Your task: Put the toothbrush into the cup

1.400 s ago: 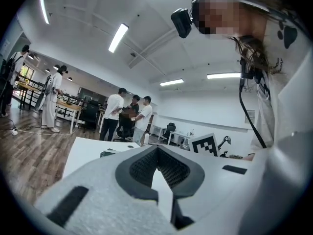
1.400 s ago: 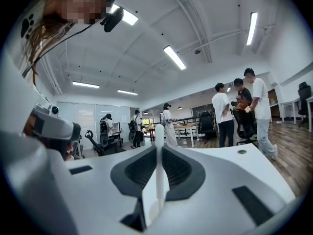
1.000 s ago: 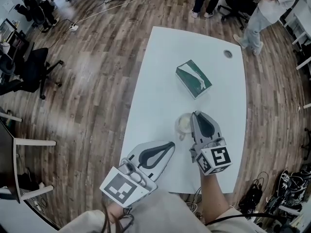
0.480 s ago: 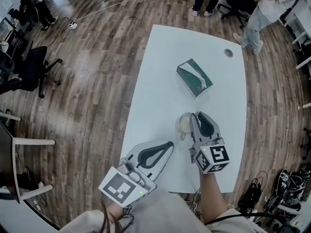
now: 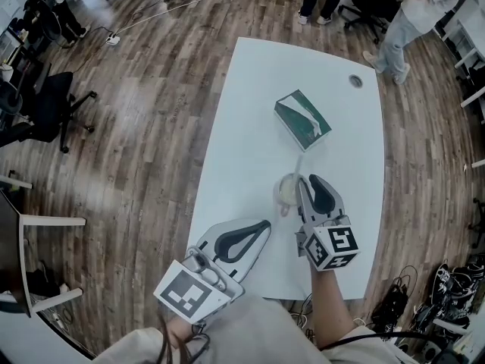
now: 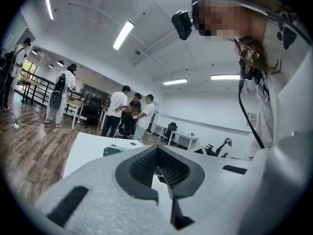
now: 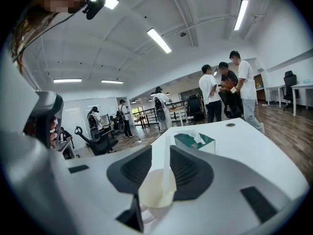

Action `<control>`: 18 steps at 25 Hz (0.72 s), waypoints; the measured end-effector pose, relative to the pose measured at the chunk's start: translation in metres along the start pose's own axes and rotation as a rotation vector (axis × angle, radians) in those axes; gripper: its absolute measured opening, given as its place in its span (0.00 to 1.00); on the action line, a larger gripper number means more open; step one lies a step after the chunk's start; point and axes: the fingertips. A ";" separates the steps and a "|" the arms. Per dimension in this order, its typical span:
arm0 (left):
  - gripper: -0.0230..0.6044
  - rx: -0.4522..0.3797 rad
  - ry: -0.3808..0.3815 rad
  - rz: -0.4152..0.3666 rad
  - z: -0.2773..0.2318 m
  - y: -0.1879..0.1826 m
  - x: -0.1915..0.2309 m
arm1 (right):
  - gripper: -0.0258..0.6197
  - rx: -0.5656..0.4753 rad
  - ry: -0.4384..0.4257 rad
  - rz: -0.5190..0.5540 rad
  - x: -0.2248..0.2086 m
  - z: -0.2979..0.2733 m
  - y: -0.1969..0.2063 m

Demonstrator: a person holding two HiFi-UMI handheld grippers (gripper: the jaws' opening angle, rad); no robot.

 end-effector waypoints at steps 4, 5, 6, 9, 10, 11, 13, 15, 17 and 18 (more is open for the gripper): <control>0.05 -0.002 -0.002 0.001 0.003 0.000 0.001 | 0.19 0.011 0.004 0.000 0.001 0.000 0.001; 0.05 -0.004 -0.001 0.001 0.003 0.000 0.001 | 0.19 0.012 0.006 0.001 0.001 0.001 0.001; 0.05 -0.005 -0.001 0.002 0.003 0.000 0.001 | 0.19 0.010 0.010 0.001 0.001 0.002 0.001; 0.05 -0.005 0.001 0.002 0.003 -0.001 -0.001 | 0.19 -0.008 0.021 0.008 0.001 0.011 -0.005; 0.05 -0.005 0.002 0.000 0.002 -0.001 -0.002 | 0.18 -0.019 0.024 0.016 0.002 0.014 -0.009; 0.05 -0.007 0.004 -0.002 0.001 -0.002 -0.002 | 0.13 -0.030 0.027 0.027 0.003 0.018 -0.013; 0.05 -0.011 0.008 -0.006 0.001 -0.003 -0.004 | 0.09 -0.052 0.024 0.053 0.008 0.025 -0.022; 0.05 -0.015 0.008 -0.010 0.001 -0.004 -0.006 | 0.07 -0.078 0.009 0.070 0.017 0.032 -0.034; 0.05 -0.017 0.007 -0.015 0.003 -0.005 -0.007 | 0.07 -0.106 -0.012 0.087 0.030 0.042 -0.046; 0.05 -0.017 0.007 -0.018 0.004 -0.006 -0.009 | 0.07 -0.118 -0.024 0.098 0.038 0.048 -0.053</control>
Point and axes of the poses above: the fingertips, and each gripper's own axes: z backward along the fingers, x to its left, y out of its underside, and after that the axes turned 1 degree about -y, right-handed
